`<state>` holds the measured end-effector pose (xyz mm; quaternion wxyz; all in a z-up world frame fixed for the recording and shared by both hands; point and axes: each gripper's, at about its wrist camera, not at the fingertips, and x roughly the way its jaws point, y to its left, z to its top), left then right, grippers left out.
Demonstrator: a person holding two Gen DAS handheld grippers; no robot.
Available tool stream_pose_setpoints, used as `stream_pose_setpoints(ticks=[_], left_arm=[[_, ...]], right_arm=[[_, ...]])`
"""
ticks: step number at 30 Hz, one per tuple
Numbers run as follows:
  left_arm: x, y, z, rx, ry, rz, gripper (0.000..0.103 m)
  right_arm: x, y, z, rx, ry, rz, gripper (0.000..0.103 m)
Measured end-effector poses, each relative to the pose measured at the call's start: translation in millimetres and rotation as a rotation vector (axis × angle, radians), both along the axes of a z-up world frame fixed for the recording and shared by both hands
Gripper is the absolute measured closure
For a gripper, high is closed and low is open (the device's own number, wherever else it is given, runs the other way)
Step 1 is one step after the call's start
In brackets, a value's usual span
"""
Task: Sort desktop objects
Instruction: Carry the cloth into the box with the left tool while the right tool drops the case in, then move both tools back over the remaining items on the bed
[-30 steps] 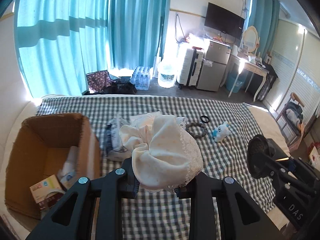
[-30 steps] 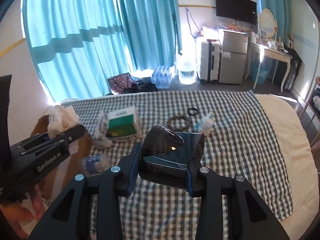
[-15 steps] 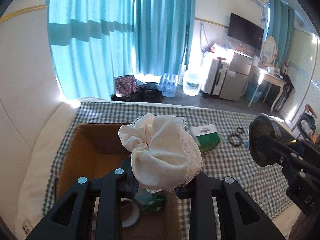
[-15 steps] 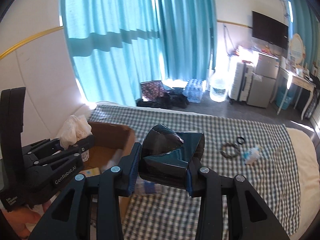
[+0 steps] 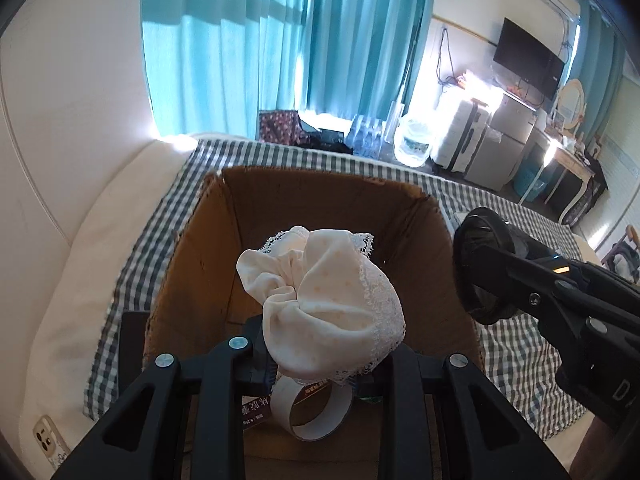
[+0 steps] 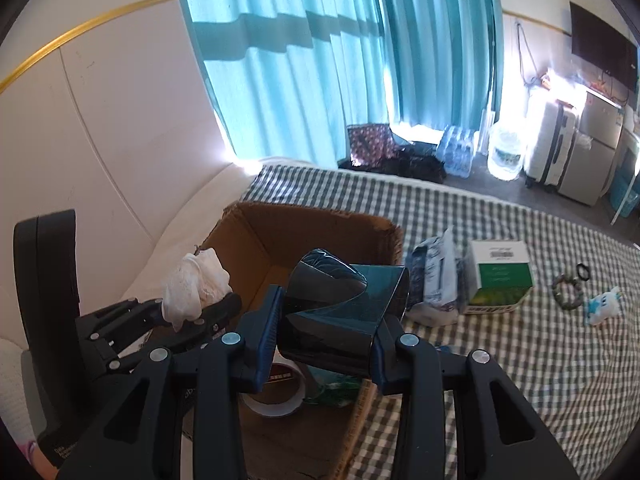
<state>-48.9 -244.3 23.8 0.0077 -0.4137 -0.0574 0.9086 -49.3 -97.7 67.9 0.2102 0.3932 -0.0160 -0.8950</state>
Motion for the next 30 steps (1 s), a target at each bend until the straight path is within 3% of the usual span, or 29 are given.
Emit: stream_pose_setpoints(ticks=[1, 2, 4, 5, 6, 7, 10, 20, 26, 30], left_arm=[[-0.2, -1.5, -2.3, 0.022, -0.003, -0.006, 0.066], [-0.2, -3.1, -3.4, 0.040, -0.001, -0.013, 0.048], [0.8, -6.2, -4.0, 0.050, 0.009, -0.003, 0.023], [0.7, -8.6, -3.9, 0.048, 0.016, 0.013, 0.015], [0.3, -10.1, -3.7, 0.048, 0.020, 0.024, 0.013], [-0.5, -11.3, -4.1, 0.050, 0.019, 0.031, 0.012], [-4.2, -10.7, -6.2, 0.037, -0.001, 0.037, 0.011], [1.5, 31.2, 5.5, 0.010, 0.006, 0.017, 0.006], [9.8, 96.5, 23.9, -0.010, 0.040, -0.060, 0.000], [14.4, 146.3, 28.5, -0.035, 0.060, -0.120, 0.000]], right_arm=[[-3.0, -2.1, -4.6, -0.011, -0.015, 0.004, 0.066], [-6.0, -3.6, -8.7, -0.022, -0.029, 0.007, 0.066], [-12.5, -5.0, -15.7, -0.041, -0.059, 0.012, 0.059], [-14.7, -4.5, -17.8, -0.042, -0.067, 0.000, 0.040], [-16.4, -3.1, -18.2, -0.042, -0.065, -0.021, 0.023], [-18.0, -1.0, -16.7, -0.051, -0.053, -0.043, 0.021], [-22.4, 10.2, -12.3, -0.088, -0.040, -0.074, 0.021], [-12.6, 64.3, -4.7, -0.046, -0.017, -0.185, 0.021], [9.2, 122.7, 13.8, -0.014, 0.040, -0.262, 0.021], [22.3, 170.0, 26.3, 0.028, 0.085, -0.332, 0.015]])
